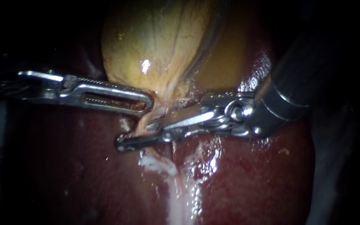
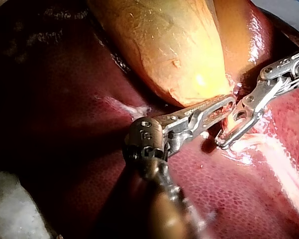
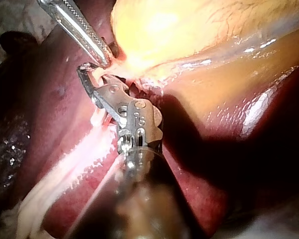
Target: Going back third clip left tube
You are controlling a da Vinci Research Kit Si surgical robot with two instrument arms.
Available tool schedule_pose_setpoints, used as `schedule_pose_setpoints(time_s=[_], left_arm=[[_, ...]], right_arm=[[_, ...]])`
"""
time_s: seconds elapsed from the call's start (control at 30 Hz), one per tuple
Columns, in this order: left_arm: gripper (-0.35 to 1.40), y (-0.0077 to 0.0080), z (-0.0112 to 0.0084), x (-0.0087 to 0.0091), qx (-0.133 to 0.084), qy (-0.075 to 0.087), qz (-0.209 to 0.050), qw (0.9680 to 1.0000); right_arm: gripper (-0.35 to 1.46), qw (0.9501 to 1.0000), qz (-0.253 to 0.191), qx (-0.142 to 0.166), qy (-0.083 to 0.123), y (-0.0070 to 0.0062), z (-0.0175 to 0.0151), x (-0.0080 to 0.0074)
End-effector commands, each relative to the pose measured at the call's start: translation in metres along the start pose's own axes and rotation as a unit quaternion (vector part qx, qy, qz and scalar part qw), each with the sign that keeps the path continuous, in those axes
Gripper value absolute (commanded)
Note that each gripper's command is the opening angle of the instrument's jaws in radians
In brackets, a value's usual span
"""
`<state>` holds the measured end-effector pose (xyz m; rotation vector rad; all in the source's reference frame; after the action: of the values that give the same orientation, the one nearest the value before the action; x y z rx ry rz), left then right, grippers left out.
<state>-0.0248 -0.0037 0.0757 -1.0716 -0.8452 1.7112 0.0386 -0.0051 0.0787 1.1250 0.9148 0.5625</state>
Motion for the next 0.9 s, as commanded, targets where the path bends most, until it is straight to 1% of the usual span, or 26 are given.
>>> schedule_pose_setpoints(time_s=[0.03,0.2,0.23,0.27,0.3,0.33,0.37,0.4,0.43,0.47,0.5,0.57,0.6,0.63,0.7,0.77,0.9], left_arm=[[-0.35,0.0,-0.0001,0.0,0.0,0.0,0.0,1.0],[-0.35,0.0,-0.0002,-0.0001,0.0,0.0,0.0,1.0],[-0.35,0.0,-0.0002,-0.0001,0.0,0.0,0.0,1.0],[-0.35,0.0,-0.0002,-0.0001,0.0,0.0,0.0,1.0],[-0.35,0.0,-0.0002,-0.0001,0.0,0.0,0.0,1.0],[-0.35,0.0,-0.0002,-0.0001,0.0,0.0,0.0,1.0],[-0.35,0.0,-0.0002,-0.0001,0.0,0.0,0.0,1.0],[-0.35,0.0,-0.0002,-0.0001,0.0,0.0,0.0,1.0],[-0.35,0.0,-0.0002,-0.0001,0.0,0.0,0.0,1.0],[-0.35,0.0,-0.0002,-0.0002,0.0,0.0,0.0,1.0],[-0.35,0.0001,-0.0002,-0.0002,0.0,0.0,0.001,1.0],[-0.35,0.0001,-0.0002,-0.0002,0.0,0.0,0.001,1.0],[-0.35,0.0001,-0.0002,-0.0002,0.0,0.0,0.001,1.0],[-0.35,0.0001,-0.0002,-0.0002,0.0,0.0,0.001,1.0],[-0.35,0.0001,-0.0002,-0.0003,0.0,0.0,0.001,1.0],[-0.35,0.0001,-0.0002,-0.0003,0.0,0.0,0.001,1.0],[-0.35,0.0002,-0.0002,-0.0003,0.0,0.0,0.001,1.0]], right_arm=[[-0.35,1.0,0.001,0.0,0.0,0.0,0.0,0.0],[-0.35,1.0,0.006,-0.003,0.001,0.0,0.0001,-0.0001],[-0.35,0.9999,0.005,-0.006,0.014,0.0,0.0001,-0.0003],[-0.26,0.9996,0.004,-0.008,0.028,-0.0001,0.0001,-0.0006],[-0.09,0.999,-0.011,-0.007,0.042,-0.0002,0.0001,-0.0008],[0.1,0.9976,-0.038,-0.006,0.058,-0.0003,0.0002,-0.0009],[0.23,0.9963,-0.052,-0.008,0.068,-0.0003,0.0002,-0.001],[0.37,0.9942,-0.065,-0.018,0.084,-0.0004,0.0004,-0.0009],[0.43,0.9924,-0.072,-0.034,0.094,-0.0004,0.0005,-0.0008],[0.48,0.9897,-0.083,-0.052,0.104,-0.0004,0.0006,-0.0006],[0.49,0.988,-0.085,-0.065,0.111,-0.0004,0.0008,-0.0004],[0.49,0.9849,-0.094,-0.082,0.119,-0.0003,0.0009,-0.0003],[0.49,0.9845,-0.097,-0.084,0.119,-0.0003,0.0009,-0.0003],[0.49,0.9845,-0.101,-0.083,0.118,-0.0003,0.0008,-0.0003],[0.49,0.9856,-0.107,-0.071,0.11,-0.0003,0.0007,-0.0004],[0.49,0.9843,-0.122,-0.069,0.107,-0.0002,0.0006,-0.0004],[0.49,0.9836,-0.128,-0.069,0.106,-0.0002,0.0004,-0.0005]])
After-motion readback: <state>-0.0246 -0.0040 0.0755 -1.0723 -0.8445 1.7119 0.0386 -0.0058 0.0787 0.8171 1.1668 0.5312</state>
